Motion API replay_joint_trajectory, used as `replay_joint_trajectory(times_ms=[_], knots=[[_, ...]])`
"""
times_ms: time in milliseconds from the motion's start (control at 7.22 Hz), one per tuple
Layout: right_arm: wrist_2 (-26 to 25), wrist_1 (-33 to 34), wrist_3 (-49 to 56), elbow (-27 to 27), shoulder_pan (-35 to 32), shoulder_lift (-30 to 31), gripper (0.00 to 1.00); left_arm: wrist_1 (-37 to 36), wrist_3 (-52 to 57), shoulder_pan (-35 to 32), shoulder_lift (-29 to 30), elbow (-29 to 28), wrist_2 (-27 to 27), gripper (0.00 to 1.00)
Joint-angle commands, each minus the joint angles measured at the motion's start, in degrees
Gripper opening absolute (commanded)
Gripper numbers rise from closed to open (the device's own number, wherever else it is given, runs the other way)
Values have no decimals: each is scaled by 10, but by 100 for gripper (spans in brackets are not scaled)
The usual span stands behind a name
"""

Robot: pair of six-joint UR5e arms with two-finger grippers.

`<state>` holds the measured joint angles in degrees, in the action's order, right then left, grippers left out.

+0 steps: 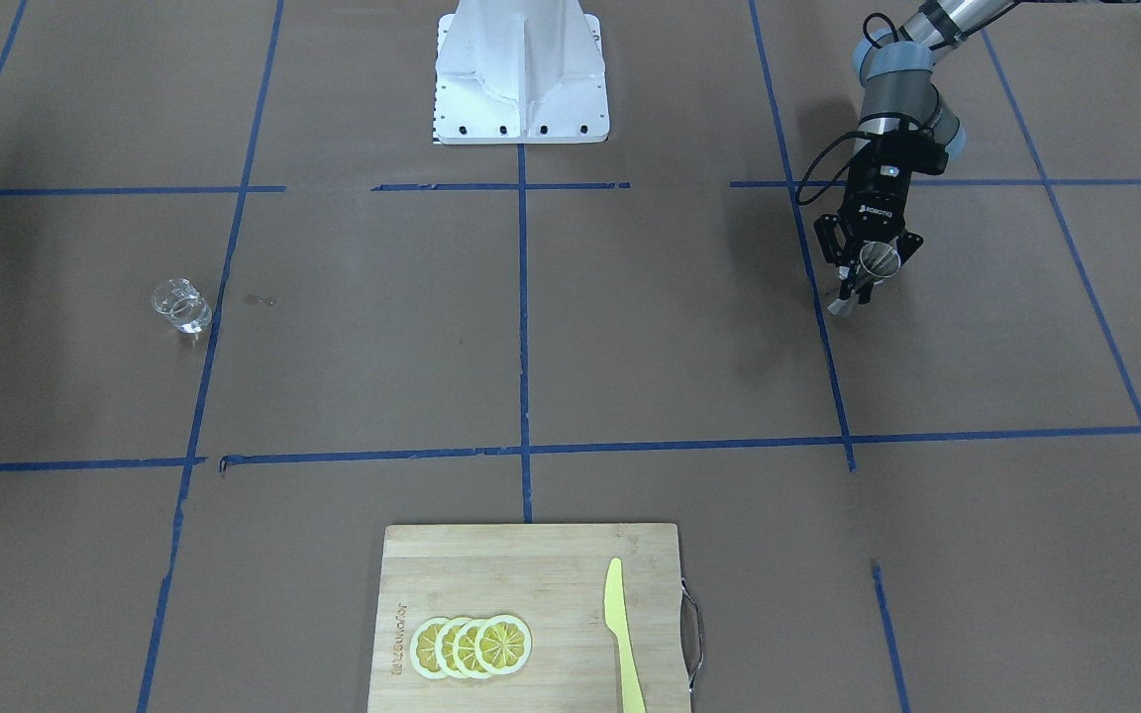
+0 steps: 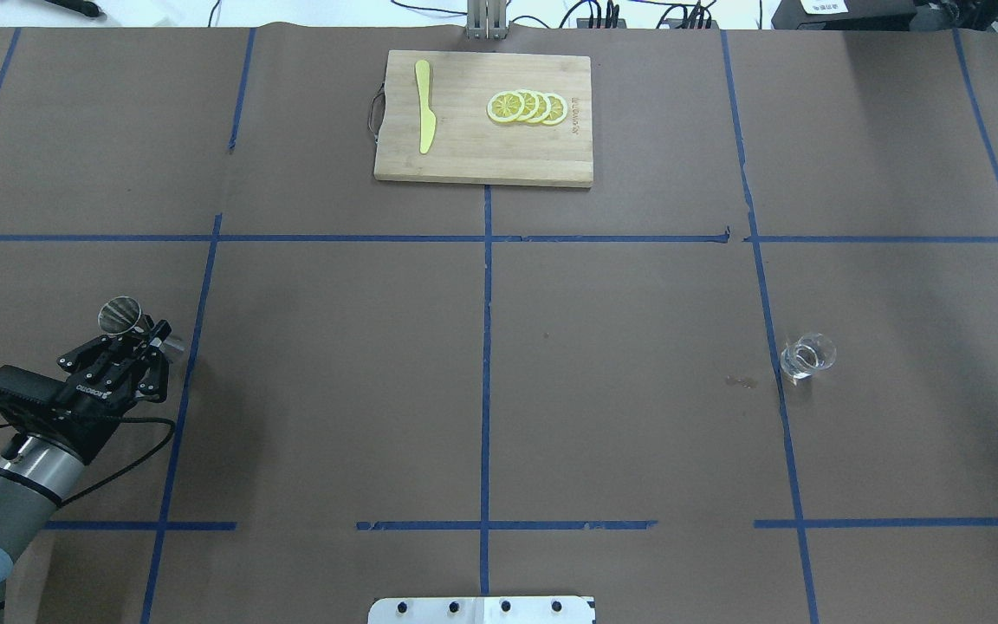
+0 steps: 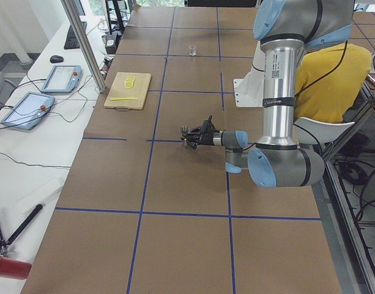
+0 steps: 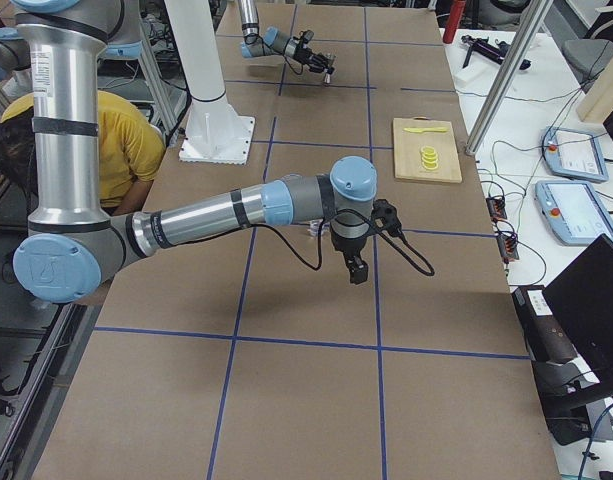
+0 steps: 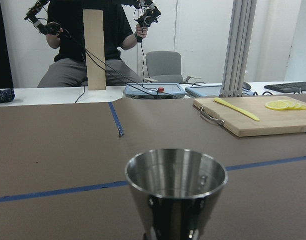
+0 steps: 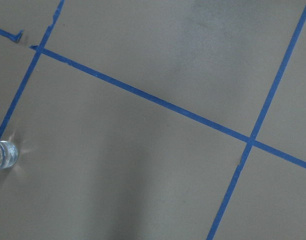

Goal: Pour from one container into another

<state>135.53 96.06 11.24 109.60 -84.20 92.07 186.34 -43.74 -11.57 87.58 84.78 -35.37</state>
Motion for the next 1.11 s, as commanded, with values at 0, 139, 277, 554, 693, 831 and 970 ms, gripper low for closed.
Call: replay_joint_trajectory(times_ms=[0,139,277,554,693,831,970], knots=[[0,0,-1,8,0,-3,100,3,58,-40,28,27,-60,0],[2,0,0,20,1,-6,100,-4,58,-45,54,28,-72,0],[3,0,-2,35,10,-8,100,-33,59,-68,76,28,-120,0],[15,0,-4,58,35,-10,100,-61,83,-82,158,26,-162,0],[37,0,-22,75,43,-10,100,-104,84,-80,197,25,-167,0],[47,-1,-68,102,61,-10,100,-128,88,-80,230,25,-188,0],[47,-1,-100,121,68,-11,100,-126,88,-78,232,24,-192,0]])
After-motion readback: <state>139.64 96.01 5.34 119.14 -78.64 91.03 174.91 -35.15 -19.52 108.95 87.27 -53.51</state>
